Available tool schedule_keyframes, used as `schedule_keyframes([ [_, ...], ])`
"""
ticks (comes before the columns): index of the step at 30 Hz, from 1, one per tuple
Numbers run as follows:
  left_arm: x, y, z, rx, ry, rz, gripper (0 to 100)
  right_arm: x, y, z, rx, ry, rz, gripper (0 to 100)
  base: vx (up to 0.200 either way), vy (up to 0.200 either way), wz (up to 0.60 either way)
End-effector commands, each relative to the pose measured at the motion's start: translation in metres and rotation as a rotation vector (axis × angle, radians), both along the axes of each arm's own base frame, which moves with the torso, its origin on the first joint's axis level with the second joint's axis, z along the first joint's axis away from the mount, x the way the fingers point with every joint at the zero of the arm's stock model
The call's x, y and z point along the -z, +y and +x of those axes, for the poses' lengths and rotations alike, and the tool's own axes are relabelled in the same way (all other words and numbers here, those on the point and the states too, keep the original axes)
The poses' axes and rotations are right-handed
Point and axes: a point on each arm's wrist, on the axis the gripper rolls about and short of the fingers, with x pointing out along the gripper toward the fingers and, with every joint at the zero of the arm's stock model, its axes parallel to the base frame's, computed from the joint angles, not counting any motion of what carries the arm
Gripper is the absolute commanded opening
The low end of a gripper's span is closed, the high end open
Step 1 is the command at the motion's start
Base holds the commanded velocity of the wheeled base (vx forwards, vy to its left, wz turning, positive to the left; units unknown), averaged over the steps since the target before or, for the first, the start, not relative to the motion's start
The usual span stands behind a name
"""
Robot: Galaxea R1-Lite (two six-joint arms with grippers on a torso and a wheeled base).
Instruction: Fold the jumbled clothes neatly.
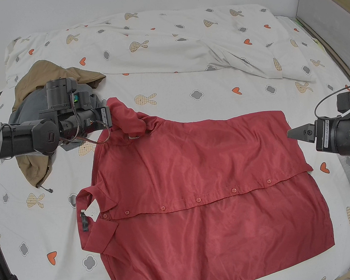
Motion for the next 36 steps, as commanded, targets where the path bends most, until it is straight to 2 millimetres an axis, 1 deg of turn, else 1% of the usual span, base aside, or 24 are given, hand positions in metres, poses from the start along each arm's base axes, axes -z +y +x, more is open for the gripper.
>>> schedule_keyframes([
  [1,-0.006,-0.003,0.001,0.017,-0.031,0.027,0,0.001,-0.003,0.001,0.012,0.005,-0.004,100,0.0,0.0,0.0],
  [3,-0.002,-0.003,0.005,0.024,-0.036,0.049,0,0.001,-0.004,0.001,0.018,0.005,-0.002,100,0.0,0.0,0.0],
  [4,-0.001,-0.004,0.008,0.025,-0.039,0.053,100,0.001,-0.004,0.002,0.022,0.005,-0.002,100,0.0,0.0,0.0],
  [7,0.001,-0.006,0.014,0.024,-0.047,0.048,100,0.001,-0.005,0.003,0.029,0.005,-0.002,100,0.0,0.0,0.0],
  [8,0.007,-0.004,0.019,0.017,-0.04,0.052,100,0.001,-0.006,0.002,0.029,0.004,-0.002,100,0.0,0.0,0.0],
  [10,0.009,-0.001,0.022,0.007,-0.049,0.052,100,0.001,-0.006,0.002,0.029,0.004,-0.002,100,0.0,0.0,0.0],
  [11,0.01,-0.001,0.023,0.005,-0.051,0.052,100,0.001,-0.006,0.002,0.028,0.003,-0.003,100,0.0,0.0,0.0],
  [12,0.008,0.006,0.024,-0.01,-0.071,0.05,100,0.001,-0.005,0.003,0.029,0.001,0.0,100,0.0,0.0,0.0],
  [15,0.005,0.008,0.021,-0.016,-0.08,0.046,100,0.001,-0.005,0.003,0.028,0.001,-0.001,100,0.0,0.0,0.0],
  [17,-0.001,0.011,0.008,-0.011,-0.07,0.043,100,0.001,-0.005,0.003,0.027,0.002,-0.001,100,0.0,0.0,0.0],
  [18,-0.001,0.011,0.006,-0.008,-0.066,0.043,100,0.001,-0.005,0.003,0.027,0.002,-0.001,100,0.0,0.0,0.0],
  [19,-0.001,0.01,-0.001,0.01,-0.05,0.042,100,0.001,-0.005,0.003,0.027,0.002,-0.001,100,0.0,0.0,0.0],
  [21,0.002,0.009,-0.01,0.049,-0.025,0.034,100,0.001,-0.005,0.002,0.027,0.001,0.0,100,0.0,0.0,0.0],
  [24,0.016,0.008,-0.034,0.172,0.063,0.004,100,0.0,-0.006,0.001,0.026,-0.003,0.003,100,0.0,0.0,0.0],
  [25,0.016,0.008,-0.034,0.172,0.063,0.004,100,0.0,-0.006,0.001,0.026,-0.003,0.003,100,0.0,0.0,0.0],
  [26,0.019,0.011,-0.051,0.231,0.107,-0.026,100,0.001,-0.007,0.0,0.026,-0.001,0.002,100,0.0,0.0,0.0],
  [28,0.021,0.019,-0.073,0.277,0.154,-0.068,100,0.004,-0.007,-0.001,0.024,0.008,-0.006,100,0.0,0.0,0.0],
  [30,0.025,0.032,-0.092,0.296,0.19,-0.093,100,0.014,-0.008,-0.002,0.018,0.038,-0.041,100,0.0,0.0,0.0],
  [31,0.026,0.035,-0.097,0.295,0.198,-0.097,100,0.019,-0.008,-0.003,0.013,0.051,-0.058,100,0.0,0.0,0.0],
  [33,0.035,0.051,-0.111,0.254,0.236,-0.098,100,0.034,-0.009,-0.003,-0.001,0.097,-0.105,100,0.0,0.0,0.0],
  [34,0.035,0.051,-0.111,0.254,0.236,-0.098,100,0.034,-0.009,-0.003,-0.001,0.097,-0.105,100,0.0,0.0,0.0],
  [36,0.039,0.072,-0.123,0.191,0.252,-0.104,100,0.038,-0.012,0.002,0.013,0.087,-0.093,100,0.0,0.0,0.0],
])
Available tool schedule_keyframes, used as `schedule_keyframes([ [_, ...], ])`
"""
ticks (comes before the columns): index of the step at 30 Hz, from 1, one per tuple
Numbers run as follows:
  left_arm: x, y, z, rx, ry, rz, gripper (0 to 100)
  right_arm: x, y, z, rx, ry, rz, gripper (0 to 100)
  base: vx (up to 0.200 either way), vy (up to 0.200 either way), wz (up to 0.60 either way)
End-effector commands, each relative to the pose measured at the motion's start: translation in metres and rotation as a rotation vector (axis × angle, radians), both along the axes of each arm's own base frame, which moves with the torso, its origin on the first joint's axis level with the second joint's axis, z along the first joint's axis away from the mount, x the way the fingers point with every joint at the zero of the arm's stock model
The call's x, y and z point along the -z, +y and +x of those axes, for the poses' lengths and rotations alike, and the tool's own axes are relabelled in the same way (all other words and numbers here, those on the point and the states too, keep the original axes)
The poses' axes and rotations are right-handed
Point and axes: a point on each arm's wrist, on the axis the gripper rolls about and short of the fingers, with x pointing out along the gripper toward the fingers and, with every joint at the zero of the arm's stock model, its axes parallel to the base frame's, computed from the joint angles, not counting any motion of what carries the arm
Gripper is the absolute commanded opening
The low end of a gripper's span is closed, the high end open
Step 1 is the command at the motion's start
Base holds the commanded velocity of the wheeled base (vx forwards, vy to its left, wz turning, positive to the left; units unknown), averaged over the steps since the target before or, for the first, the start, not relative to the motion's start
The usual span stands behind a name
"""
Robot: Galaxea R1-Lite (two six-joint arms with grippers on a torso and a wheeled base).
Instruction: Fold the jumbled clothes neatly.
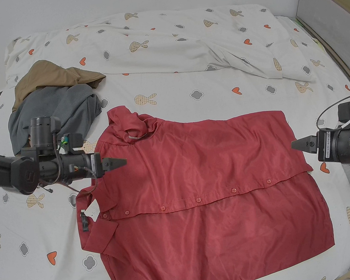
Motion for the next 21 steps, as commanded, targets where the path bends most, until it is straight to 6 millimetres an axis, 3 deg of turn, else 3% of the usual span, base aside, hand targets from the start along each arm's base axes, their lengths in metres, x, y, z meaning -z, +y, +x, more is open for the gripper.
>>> schedule_keyframes([
  [1,-0.011,0.051,-0.052,-0.102,0.009,-0.021,100,0.026,-0.006,0.01,0.012,0.044,-0.041,100,0.0,0.0,0.0],
  [4,-0.004,0.071,-0.055,-0.148,0.018,0.004,100,0.032,-0.011,0.03,0.023,0.021,-0.065,100,0.0,0.0,0.0],
  [5,-0.002,0.08,-0.056,-0.169,0.02,0.009,100,0.04,-0.019,0.05,0.035,0.016,-0.081,100,0.0,0.0,0.0],
  [7,-0.001,0.082,-0.056,-0.172,0.021,0.008,100,0.042,-0.02,0.054,0.035,0.017,-0.085,100,0.0,0.0,0.0],
  [8,0.004,0.087,-0.056,-0.159,0.041,-0.017,100,0.058,-0.033,0.083,0.008,0.008,-0.066,100,0.0,0.0,0.0],
  [10,0.006,0.089,-0.056,-0.114,0.048,-0.056,100,0.067,-0.048,0.103,-0.021,-0.004,-0.015,100,0.0,0.0,0.0],
  [12,0.009,0.09,-0.053,-0.064,0.052,-0.089,100,0.067,-0.048,0.103,-0.021,-0.004,-0.015,100,0.0,0.0,0.0],
  [13,0.01,0.09,-0.051,-0.058,0.055,-0.092,100,0.076,-0.064,0.129,-0.063,-0.031,0.057,100,0.0,0.0,0.0],
  [15,0.011,0.09,-0.05,-0.057,0.054,-0.09,100,0.077,-0.067,0.134,-0.067,-0.04,0.066,100,0.0,0.0,0.0],
  [21,0.016,0.09,-0.056,-0.056,0.056,-0.09,100,0.093,-0.072,0.175,-0.06,-0.032,0.075,100,0.0,0.0,0.0],
])
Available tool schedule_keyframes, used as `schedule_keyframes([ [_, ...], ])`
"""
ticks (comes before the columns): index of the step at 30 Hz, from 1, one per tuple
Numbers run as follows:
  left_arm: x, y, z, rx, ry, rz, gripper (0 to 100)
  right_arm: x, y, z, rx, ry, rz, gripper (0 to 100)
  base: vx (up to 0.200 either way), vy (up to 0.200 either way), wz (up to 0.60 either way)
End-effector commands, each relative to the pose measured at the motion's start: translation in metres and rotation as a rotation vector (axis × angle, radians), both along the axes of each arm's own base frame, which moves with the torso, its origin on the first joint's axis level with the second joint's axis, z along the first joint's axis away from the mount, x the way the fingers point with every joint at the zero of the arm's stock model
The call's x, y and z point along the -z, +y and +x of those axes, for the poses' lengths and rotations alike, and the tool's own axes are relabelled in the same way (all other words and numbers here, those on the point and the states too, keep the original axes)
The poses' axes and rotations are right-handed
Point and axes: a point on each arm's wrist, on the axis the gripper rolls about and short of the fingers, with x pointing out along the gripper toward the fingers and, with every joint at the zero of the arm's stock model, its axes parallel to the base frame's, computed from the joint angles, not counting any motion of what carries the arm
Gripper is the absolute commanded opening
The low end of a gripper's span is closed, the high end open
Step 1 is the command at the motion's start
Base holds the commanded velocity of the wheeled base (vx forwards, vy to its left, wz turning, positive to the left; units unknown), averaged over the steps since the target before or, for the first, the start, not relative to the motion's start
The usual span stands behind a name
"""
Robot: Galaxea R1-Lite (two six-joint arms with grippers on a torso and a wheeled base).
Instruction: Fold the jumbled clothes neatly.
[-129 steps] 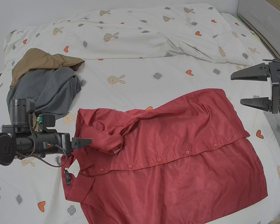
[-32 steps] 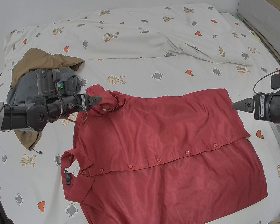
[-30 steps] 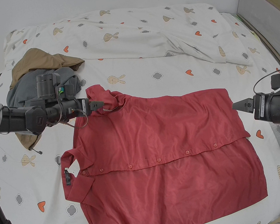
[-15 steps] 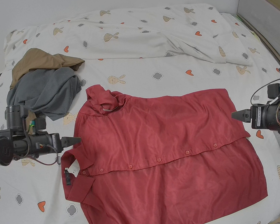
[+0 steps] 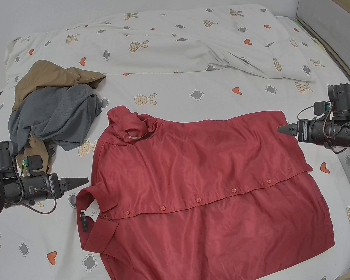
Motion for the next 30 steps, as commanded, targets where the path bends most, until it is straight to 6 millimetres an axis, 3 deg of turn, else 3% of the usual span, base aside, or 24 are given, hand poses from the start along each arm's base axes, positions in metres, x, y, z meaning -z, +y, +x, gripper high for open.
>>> schedule_keyframes([
  [1,0.008,0.003,-0.006,0.005,0.015,-0.012,100,0.035,-0.013,0.046,0.027,0.052,-0.002,100,0.0,0.0,0.0],
  [9,0.011,0.002,-0.02,0.003,-0.053,-0.005,100,0.034,-0.013,0.069,0.033,0.019,-0.003,100,0.0,0.0,0.0],
  [20,0.005,-0.001,-0.028,0.011,-0.081,-0.001,100,0.053,-0.023,0.101,0.069,0.022,-0.007,100,0.0,0.0,0.0],
  [30,0.004,-0.003,-0.03,0.017,-0.083,0.0,100,0.055,-0.036,0.106,0.092,0.012,-0.051,100,0.0,0.0,0.0],
])
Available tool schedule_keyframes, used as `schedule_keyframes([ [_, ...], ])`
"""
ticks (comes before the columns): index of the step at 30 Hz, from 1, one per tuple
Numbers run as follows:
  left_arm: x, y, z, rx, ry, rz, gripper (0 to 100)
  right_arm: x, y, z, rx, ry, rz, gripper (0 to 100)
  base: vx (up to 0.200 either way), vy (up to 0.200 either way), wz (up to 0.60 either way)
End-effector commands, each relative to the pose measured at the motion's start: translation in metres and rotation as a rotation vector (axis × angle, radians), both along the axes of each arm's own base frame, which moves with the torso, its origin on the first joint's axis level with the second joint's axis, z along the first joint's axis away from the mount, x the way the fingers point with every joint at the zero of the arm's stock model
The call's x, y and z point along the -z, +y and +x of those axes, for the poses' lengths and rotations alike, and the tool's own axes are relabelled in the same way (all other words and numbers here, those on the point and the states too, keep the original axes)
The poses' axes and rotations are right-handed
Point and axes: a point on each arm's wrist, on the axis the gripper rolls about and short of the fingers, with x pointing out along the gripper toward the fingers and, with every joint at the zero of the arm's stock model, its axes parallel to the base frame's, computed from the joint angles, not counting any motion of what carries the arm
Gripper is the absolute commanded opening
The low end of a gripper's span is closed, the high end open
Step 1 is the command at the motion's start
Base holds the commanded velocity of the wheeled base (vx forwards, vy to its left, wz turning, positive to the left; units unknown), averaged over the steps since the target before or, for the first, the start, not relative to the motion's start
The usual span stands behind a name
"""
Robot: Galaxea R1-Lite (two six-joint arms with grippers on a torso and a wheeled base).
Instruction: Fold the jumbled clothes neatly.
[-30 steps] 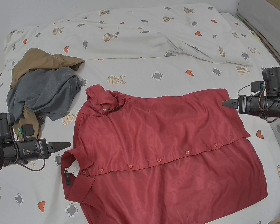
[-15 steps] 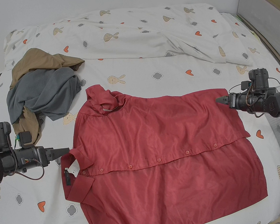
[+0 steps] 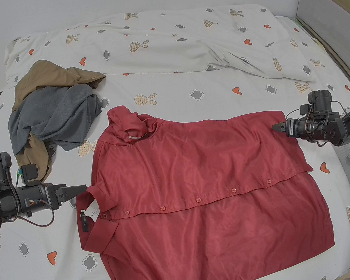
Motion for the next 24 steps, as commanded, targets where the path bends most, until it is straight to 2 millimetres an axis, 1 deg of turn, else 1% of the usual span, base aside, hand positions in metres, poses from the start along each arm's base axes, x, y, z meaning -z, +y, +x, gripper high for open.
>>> schedule_keyframes([
  [1,0.0,-0.001,0.0,0.005,-0.001,0.001,100,0.006,-0.002,0.002,0.002,0.011,0.0,100,0.0,0.0,0.0],
  [2,0.0,-0.001,0.0,0.006,-0.002,0.002,100,0.006,-0.002,0.002,0.002,0.011,0.0,100,0.0,0.0,0.0],
  [4,0.0,-0.002,-0.001,0.007,-0.002,0.002,100,0.014,-0.001,0.004,-0.002,0.031,0.005,100,0.0,0.0,0.0],
  [12,-0.001,-0.002,-0.001,0.009,-0.005,0.002,100,0.02,0.0,0.004,-0.013,0.049,0.018,100,0.0,0.0,0.0],
  [13,-0.001,-0.002,-0.001,0.009,-0.004,0.002,100,0.019,0.0,0.004,-0.02,0.048,0.021,0,0.0,0.0,0.0],
  [24,0.001,-0.002,0.0,0.009,0.002,0.001,100,0.011,-0.002,0.003,-0.009,0.024,0.017,0,0.0,0.0,0.0],
])
